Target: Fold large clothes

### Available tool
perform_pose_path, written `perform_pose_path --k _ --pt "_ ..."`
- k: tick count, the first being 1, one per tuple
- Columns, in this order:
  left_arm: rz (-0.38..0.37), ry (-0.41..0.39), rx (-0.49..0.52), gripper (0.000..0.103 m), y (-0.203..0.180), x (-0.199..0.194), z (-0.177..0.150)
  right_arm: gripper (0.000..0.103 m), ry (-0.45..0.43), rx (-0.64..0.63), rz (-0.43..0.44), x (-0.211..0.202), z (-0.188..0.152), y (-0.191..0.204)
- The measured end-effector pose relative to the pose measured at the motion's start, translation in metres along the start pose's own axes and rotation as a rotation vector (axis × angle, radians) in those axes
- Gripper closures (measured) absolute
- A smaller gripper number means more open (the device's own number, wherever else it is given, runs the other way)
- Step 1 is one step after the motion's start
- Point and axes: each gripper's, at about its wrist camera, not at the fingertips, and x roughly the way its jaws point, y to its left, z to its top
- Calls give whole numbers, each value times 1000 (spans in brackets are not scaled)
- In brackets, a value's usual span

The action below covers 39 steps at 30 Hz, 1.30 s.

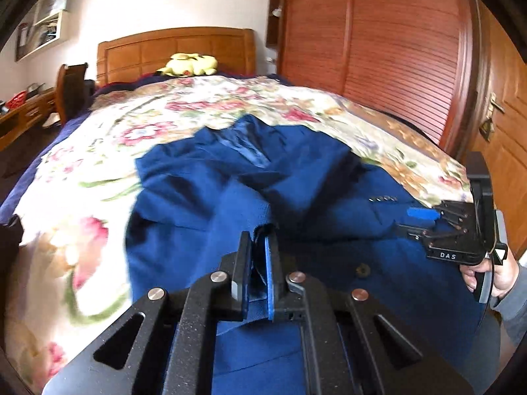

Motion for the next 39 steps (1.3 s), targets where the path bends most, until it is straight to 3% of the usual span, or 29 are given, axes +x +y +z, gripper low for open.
perform_pose_path --k 9,18,20,22,26,27,28,30,39 --pt "67 -10 -110 95 52 -11 -3 52 0 -3 -2 1 -1 -1" --pt "117 1 -128 93 61 -12 -7 52 2 -5 -2 2 -2 -1" --pt "120 3 -126 84 63 -12 -9 52 3 -5 -1 2 -1 -1" --pt "122 4 -121 67 64 -12 -11 52 4 -5 1 2 -1 -1" --pt "110 4 -96 58 61 -14 -15 52 8 -4 3 3 -1 -1" --pt "110 3 -83 50 59 -16 -16 52 11 -4 4 3 -1 -1" --pt "108 0 -80 34 58 -18 -17 52 13 -4 5 4 -1 -1" --pt "92 -7 -78 21 56 -21 -20 52 21 0 16 6 0 -2" --pt "144 -50 -85 21 47 -42 -34 49 39 23 49 13 0 -9"
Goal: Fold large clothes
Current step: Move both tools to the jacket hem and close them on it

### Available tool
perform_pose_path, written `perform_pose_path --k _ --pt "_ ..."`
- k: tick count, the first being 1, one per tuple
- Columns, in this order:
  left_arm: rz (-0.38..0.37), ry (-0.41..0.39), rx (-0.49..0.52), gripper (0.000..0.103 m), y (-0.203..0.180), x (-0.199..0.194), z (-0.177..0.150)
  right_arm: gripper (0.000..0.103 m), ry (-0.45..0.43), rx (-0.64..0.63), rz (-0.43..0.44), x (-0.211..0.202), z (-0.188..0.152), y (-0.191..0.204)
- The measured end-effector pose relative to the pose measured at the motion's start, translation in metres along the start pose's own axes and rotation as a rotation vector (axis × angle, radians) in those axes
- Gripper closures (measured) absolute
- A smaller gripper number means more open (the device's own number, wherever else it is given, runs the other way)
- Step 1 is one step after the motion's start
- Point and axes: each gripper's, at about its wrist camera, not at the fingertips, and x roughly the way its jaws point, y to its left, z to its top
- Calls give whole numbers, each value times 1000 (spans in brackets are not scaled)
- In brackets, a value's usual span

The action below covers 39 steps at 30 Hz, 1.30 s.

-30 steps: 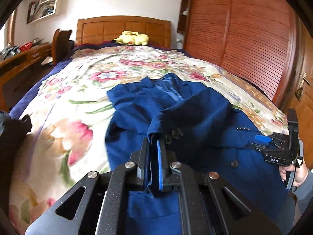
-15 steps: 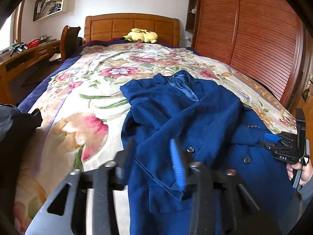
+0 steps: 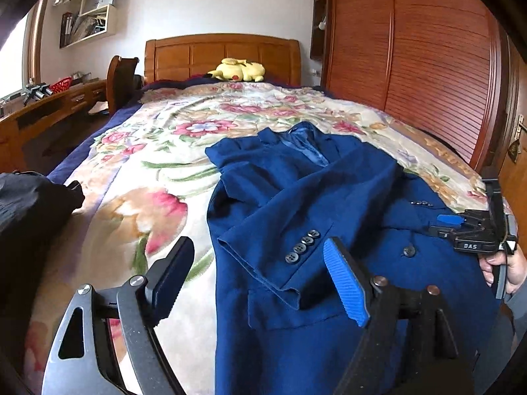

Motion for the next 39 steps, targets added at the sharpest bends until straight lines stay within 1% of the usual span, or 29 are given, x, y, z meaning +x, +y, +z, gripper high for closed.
perform_pose_path --k 3,10,15,18,22,25,28,30,31,34,36,39 --pt "3 -20 -8 21 -3 -9 -5 49 2 -2 -3 1 0 0" --pt "12 -20 -22 21 -10 -25 -17 48 8 -17 -23 2 -1 5" --pt "13 -24 -41 21 -11 -41 -25 37 33 -4 -22 6 1 3" --pt "30 -13 -29 21 -11 -50 -32 34 41 3 -20 6 2 1" --pt "42 -7 -24 21 -10 -64 -42 34 49 0 -19 3 2 1" --pt "56 -3 -12 21 -8 -71 -49 34 59 2 -21 -13 -3 -2" --pt "64 5 -4 21 -6 -75 -57 34 47 42 0 -37 -19 -7" --pt "57 3 -2 22 -5 -78 -64 34 40 53 -2 -52 -30 -12" --pt "55 4 -2 26 -4 -80 -66 34 31 55 -10 -62 -38 -15" --pt "60 22 3 33 -4 -82 -75 34 19 60 -14 -88 -56 -23" --pt "65 33 8 38 -5 -82 -80 34 26 53 -41 -102 -68 -29" --pt "73 61 0 39 -1 -80 -92 34 32 23 -73 -117 -85 -34"
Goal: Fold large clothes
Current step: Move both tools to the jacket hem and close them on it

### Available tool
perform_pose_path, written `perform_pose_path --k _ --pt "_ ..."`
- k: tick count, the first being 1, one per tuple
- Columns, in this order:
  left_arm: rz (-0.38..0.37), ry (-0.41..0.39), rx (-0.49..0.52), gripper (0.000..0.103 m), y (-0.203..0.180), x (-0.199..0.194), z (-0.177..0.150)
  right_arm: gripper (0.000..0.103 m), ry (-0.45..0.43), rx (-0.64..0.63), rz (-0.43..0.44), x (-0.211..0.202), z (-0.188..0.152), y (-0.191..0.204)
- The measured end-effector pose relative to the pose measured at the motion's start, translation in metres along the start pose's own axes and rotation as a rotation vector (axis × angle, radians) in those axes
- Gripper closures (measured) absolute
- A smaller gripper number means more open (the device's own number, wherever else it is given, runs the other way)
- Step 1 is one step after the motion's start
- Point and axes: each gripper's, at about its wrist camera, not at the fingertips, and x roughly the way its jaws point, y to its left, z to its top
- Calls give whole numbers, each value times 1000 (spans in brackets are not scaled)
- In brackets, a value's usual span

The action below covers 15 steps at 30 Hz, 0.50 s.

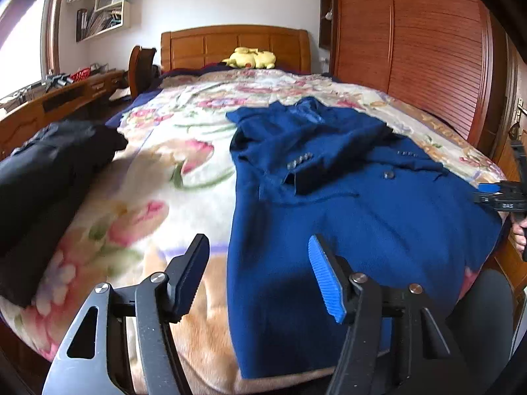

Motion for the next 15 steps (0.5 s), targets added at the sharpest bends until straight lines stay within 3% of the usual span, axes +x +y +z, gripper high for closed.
perform_pose_path --k 3,6,10,15 --pt "15 22 -10 39 4 3 -8 34 -5 7 -17 -8 -12 -8" --pt "15 44 -20 41 7 4 -16 34 0 58 19 -9 -21 -15" --pt "-13 66 -15 58 8 5 -25 34 1 44 29 -11 -29 -12" --pt "-26 79 -30 58 10 6 -30 35 11 51 59 -12 -34 -15"
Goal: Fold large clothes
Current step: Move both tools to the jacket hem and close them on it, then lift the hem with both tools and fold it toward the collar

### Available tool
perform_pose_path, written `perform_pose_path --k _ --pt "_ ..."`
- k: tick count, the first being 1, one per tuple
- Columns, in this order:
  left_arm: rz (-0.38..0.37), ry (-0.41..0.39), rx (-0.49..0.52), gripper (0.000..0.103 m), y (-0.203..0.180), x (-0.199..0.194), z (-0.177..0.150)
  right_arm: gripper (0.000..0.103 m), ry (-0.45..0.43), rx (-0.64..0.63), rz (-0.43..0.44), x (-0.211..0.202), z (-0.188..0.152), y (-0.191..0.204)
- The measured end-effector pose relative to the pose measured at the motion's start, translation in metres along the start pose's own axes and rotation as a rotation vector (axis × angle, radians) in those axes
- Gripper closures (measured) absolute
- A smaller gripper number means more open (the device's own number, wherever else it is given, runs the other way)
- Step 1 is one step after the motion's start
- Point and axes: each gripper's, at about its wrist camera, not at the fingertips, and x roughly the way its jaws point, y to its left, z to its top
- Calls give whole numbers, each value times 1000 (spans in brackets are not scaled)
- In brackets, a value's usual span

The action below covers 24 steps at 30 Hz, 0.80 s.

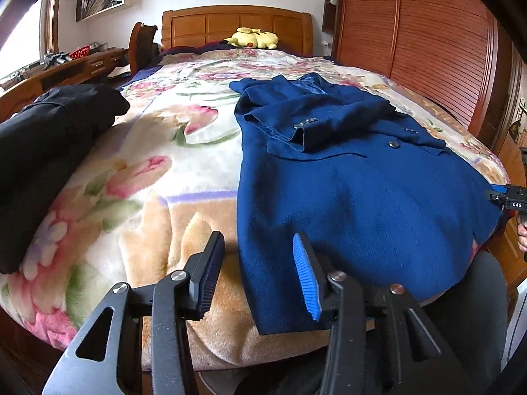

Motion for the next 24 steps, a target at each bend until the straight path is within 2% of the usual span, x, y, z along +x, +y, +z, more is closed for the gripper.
perform_pose_path --k 4,5,6,7,8,9,10,12,19,24 --pt "-6 0 -1 58 0 1 -1 45 0 -18 23 3 0 1" --pt "-9 1 -5 58 0 2 0 51 -3 -17 37 1 0 1" --pt "-15 1 -13 58 1 2 0 62 -8 -20 54 1 0 2" --pt "-20 0 -17 65 1 2 0 69 -14 -27 64 0 0 3" --pt "-31 0 -18 70 2 2 0 84 -20 -32 70 0 1 4" --pt "-38 -1 -17 80 1 0 1 89 -24 -29 85 0 2 5" --pt "-45 -2 -20 91 1 -1 1 90 -30 -22 93 0 3 5" --pt "-68 -12 -31 97 1 -8 5 94 -55 -17 96 -3 6 6" --pt "-68 -134 2 99 -14 -58 27 96 -251 22 64 -58 25 5" --pt "-82 -221 28 99 -26 -97 41 96 -334 -12 70 -101 39 10"
